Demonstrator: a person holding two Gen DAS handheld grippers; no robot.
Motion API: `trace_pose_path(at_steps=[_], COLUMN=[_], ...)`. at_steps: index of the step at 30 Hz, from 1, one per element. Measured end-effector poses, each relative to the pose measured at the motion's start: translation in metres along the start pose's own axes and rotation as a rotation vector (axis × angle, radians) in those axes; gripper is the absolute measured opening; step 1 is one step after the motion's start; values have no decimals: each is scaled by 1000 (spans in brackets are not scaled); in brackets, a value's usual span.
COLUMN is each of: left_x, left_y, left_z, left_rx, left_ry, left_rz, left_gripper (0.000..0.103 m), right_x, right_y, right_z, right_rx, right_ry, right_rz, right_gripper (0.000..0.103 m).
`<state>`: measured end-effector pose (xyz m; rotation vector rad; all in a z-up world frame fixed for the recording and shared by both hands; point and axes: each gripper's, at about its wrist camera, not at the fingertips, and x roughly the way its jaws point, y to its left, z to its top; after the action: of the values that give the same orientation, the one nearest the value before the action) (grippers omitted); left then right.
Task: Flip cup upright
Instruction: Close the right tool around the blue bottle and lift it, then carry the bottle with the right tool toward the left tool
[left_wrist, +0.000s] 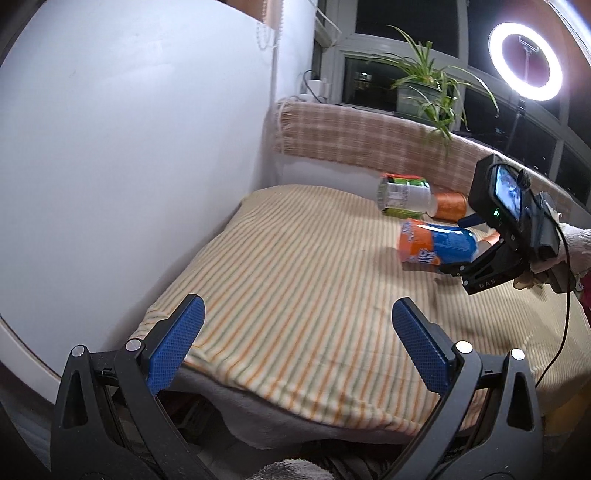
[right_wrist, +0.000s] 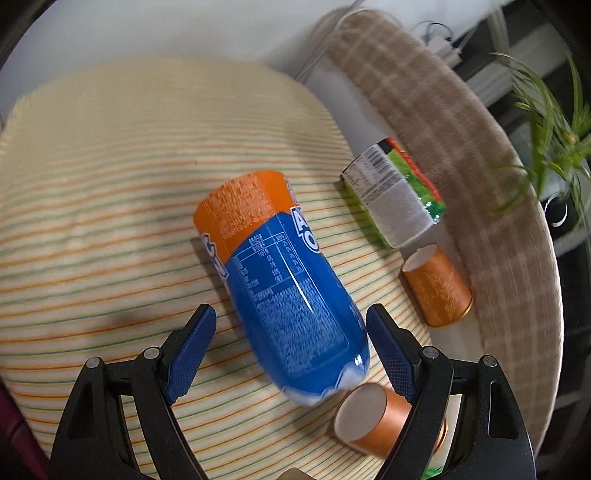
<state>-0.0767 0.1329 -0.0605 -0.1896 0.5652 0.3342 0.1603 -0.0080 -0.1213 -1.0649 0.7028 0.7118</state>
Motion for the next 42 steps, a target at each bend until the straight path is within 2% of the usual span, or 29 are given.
trace_pose_path(at_steps=[9, 10, 12, 18, 29, 33, 36, 42], left_x=[2, 1, 1, 3, -1, -2, 1, 9], left_y=[7, 6, 6, 1, -6, -12, -16, -30], left_z=[-1, -1, -1, -2, -3, -2, -1, 4], left_rx=[-11, -10, -11, -4, 8, 15, 20, 32], left_ry=[14, 14, 14, 19, 15, 8, 7, 15], left_rz=[17, 18, 18, 12, 10, -4, -20, -68], left_gripper=[103, 103, 103, 103, 103, 103, 103, 103], right_x=[22, 23, 23, 16, -24, -44, -61, -82], right_y=[-2, -1, -3, -3, -5, -9, -11, -8], right_z=[6, 6, 6, 1, -12, -23, -39, -93], right_rx=[-55, -56, -45, -8, 160, 306, 461, 893], right_ry=[34, 32, 28, -16, -135, -192, -226, -243], right_rz=[-29, -32, -30, -4, 31, 71, 141, 332], right_gripper=[82, 76, 74, 71, 69, 69, 69, 69])
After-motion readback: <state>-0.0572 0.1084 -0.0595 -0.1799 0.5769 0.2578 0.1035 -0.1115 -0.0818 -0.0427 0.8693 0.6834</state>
